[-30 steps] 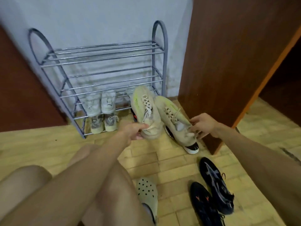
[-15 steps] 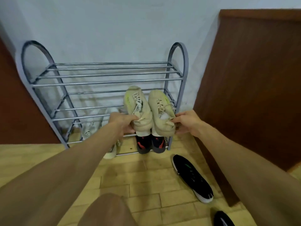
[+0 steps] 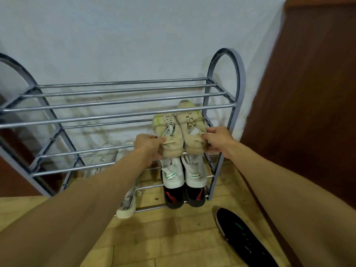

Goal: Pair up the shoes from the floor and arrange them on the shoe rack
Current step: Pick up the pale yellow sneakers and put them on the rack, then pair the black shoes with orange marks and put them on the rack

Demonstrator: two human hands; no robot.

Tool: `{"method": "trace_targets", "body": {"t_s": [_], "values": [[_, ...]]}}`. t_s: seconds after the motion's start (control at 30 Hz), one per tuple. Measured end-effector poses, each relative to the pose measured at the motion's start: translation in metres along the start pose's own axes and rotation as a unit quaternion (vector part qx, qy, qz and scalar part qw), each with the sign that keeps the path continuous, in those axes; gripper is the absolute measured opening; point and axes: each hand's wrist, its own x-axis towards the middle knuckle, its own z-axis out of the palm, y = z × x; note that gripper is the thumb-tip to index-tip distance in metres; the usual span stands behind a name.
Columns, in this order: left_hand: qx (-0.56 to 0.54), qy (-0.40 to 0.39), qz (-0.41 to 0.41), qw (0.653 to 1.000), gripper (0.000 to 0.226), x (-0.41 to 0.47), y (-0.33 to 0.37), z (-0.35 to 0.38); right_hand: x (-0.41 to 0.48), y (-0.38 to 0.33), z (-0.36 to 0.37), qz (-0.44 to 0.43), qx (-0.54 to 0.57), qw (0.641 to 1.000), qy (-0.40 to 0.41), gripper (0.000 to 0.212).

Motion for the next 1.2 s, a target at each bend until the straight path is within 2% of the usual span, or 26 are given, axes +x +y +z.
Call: {"method": "trace_targets", "body": {"t_s": [0.1,0.27,0.37,0.47,0.57,0.67,0.77,0.9,0.97,1.07,1.13,1.2], "values": [[0.005,-0.011,-0.010,1.000,0.019,-0.002,0.005,0.008,0.006,0.000,0.002,0.014,-0.009,1.000,0.002,0.036],[0.076,-0.016,0.002,0.997,0.042,-0.020,0.004,0.005,-0.007,-0.003,-0.001,0.012,-0.080,0.996,0.028,0.032],[0.019,-0.014,0.002,1.000,0.049,-0.051,0.012,0.000,-0.037,0.004,-0.015,-0.023,-0.133,0.991,0.027,0.028],[-0.058,-0.062,0.010,0.996,0.051,-0.101,0.020,0.004,-0.082,0.020,-0.037,-0.051,-0.232,0.971,-0.038,0.032],[0.057,-0.116,0.045,0.991,0.040,-0.157,0.004,0.017,-0.129,0.045,-0.065,-0.048,-0.282,0.955,-0.076,0.032],[0.181,-0.174,0.055,0.966,0.023,-0.207,-0.036,0.034,-0.178,0.083,-0.095,-0.011,-0.302,0.948,-0.097,0.035],[0.293,-0.246,0.061,0.922,0.021,-0.250,-0.081,0.051,-0.222,0.133,-0.126,0.038,-0.293,0.949,-0.114,0.038],[0.384,-0.332,0.053,0.860,0.019,-0.294,-0.135,0.072,-0.274,0.211,-0.162,0.122,-0.264,0.951,-0.100,0.035],[0.392,-0.355,0.042,0.848,0.016,-0.313,-0.163,0.082,-0.298,0.253,-0.173,0.164,-0.240,0.953,-0.087,0.036],[0.368,-0.359,0.024,0.857,0.009,-0.341,-0.203,0.090,-0.330,0.317,-0.182,0.237,-0.203,0.947,-0.073,0.033],[0.406,-0.376,0.017,0.833,0.023,-0.357,-0.226,0.095,-0.352,0.357,-0.182,0.281,-0.152,0.947,-0.049,0.031],[0.446,-0.405,0.032,0.798,0.030,-0.367,-0.239,0.097,-0.370,0.390,-0.175,0.307,-0.047,0.950,0.000,0.022]]}}
